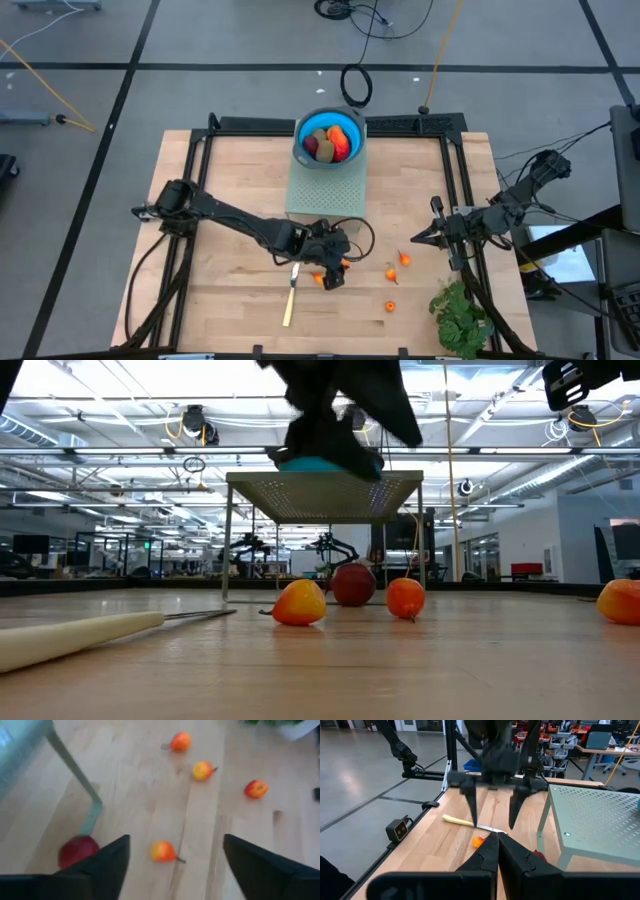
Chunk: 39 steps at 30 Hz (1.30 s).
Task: Pick & Place Fruit
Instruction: Put the pomegranate into the blue strainer bowl on the shelf
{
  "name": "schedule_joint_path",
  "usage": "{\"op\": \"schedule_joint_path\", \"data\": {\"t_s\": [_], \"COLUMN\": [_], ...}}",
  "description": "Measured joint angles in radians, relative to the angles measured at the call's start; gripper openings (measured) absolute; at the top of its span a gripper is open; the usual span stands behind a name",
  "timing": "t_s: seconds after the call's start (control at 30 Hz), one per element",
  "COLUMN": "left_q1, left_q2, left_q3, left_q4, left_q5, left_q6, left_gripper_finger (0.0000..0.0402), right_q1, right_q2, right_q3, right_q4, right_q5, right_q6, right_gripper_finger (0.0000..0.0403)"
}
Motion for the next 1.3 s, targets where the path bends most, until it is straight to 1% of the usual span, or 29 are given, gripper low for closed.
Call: {"op": "schedule_joint_path", "data": {"t_s": [0.1,0.17,0.27,0.33,0.4,0.47,0.67,0.8,0.87,1.13,1.3], "left_q1": [0.001,0.002,0.002,0.001,0.000,0.001,0.003,0.003,0.009,0.021,0.022], "left_q2": [0.028,0.030,0.027,0.028,0.028,0.036,0.082,0.086,0.085,0.120,0.132], "left_q3": [-0.002,-0.003,-0.002,-0.002,-0.002,-0.002,-0.002,-0.002,-0.002,-0.004,-0.002], "left_q4": [0.000,0.008,0.015,0.011,0.012,0.014,0.021,0.019,0.019,0.025,0.015], "left_q5": [-0.033,-0.039,-0.043,-0.069,-0.099,-0.108,-0.118,-0.224,-0.255,-0.219,-0.237], "left_q6": [-0.040,-0.037,0.043,0.086,0.110,0.121,0.122,0.113,0.097,0.082,0.077], "left_gripper_finger": [0.0380,0.0394,0.0378,0.0365,0.0357,0.0355,0.0365,0.0376,0.0381,0.0386,0.0386], "right_q1": [0.000,0.000,0.000,0.000,0.000,0.000,0.000,0.000,0.000,0.000,0.000], "right_q2": [0.000,0.000,0.000,0.000,0.000,0.000,0.000,0.000,0.000,0.000,0.000], "right_q3": [0.000,0.000,0.000,0.000,0.000,0.000,0.000,0.000,0.000,0.000,0.000], "right_q4": [0.000,0.000,0.000,0.000,0.001,0.000,0.001,0.001,0.001,0.002,0.002], "right_q5": [0.000,0.000,0.000,0.000,0.000,0.000,0.000,0.000,0.001,0.001,0.001], "right_q6": [-0.010,-0.015,-0.015,-0.016,-0.016,-0.016,-0.016,-0.016,-0.016,-0.015,-0.015], "right_gripper_finger": [0.0000,0.0000,0.0000,0.0000,0.0000,0.0000,0.0000,0.0000,0.0000,0.0000,0.0000]}}
